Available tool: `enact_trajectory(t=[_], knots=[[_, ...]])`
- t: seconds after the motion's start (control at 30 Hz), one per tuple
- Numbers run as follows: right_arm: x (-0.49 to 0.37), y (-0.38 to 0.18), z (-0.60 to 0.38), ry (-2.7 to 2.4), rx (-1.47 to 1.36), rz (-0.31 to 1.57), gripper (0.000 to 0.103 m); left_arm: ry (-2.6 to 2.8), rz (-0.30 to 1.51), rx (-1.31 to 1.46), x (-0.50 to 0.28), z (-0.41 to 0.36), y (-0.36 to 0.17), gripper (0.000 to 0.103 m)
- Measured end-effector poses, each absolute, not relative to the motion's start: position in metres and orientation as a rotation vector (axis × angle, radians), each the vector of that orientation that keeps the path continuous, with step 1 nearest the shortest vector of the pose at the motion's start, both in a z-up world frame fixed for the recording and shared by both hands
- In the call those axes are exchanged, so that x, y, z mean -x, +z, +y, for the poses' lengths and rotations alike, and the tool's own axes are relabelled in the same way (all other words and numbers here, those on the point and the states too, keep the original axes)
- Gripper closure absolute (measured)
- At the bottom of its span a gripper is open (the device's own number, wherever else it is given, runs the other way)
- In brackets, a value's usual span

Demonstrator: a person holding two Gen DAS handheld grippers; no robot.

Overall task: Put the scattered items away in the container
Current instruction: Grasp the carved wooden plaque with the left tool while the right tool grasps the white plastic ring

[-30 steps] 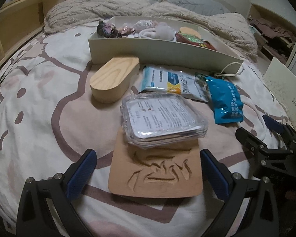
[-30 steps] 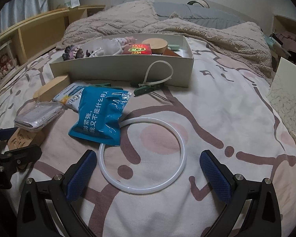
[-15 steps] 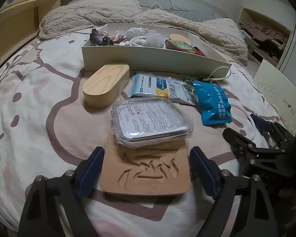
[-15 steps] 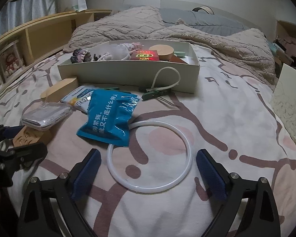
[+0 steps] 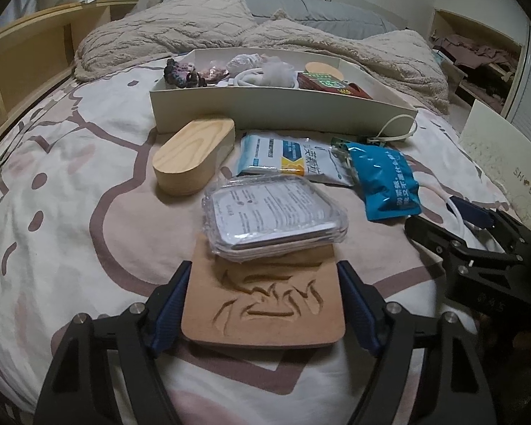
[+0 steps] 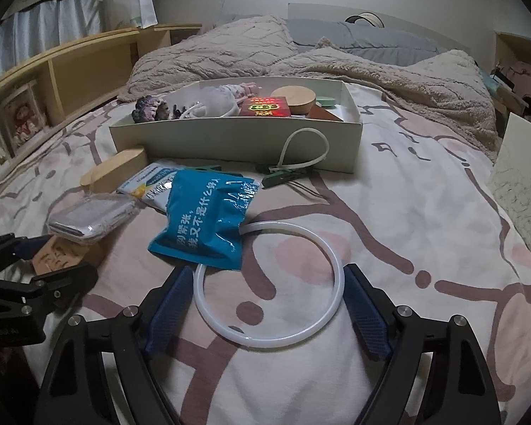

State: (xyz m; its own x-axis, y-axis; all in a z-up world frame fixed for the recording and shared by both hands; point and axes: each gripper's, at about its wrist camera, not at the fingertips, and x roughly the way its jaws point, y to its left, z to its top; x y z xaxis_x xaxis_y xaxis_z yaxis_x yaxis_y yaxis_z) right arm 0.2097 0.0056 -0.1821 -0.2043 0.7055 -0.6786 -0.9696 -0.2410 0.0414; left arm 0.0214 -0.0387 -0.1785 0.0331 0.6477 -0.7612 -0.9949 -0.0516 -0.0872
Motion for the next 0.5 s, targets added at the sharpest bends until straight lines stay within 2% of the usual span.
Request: enact_trajectory(t=[0.5], knots=[[-0.2028, -0.1840, 0.0090, 1.686, 0.697, 0.532, 0.018, 1.474, 0.605, 0.729, -0.0250, -0.0407, -0.1760, 0.027]])
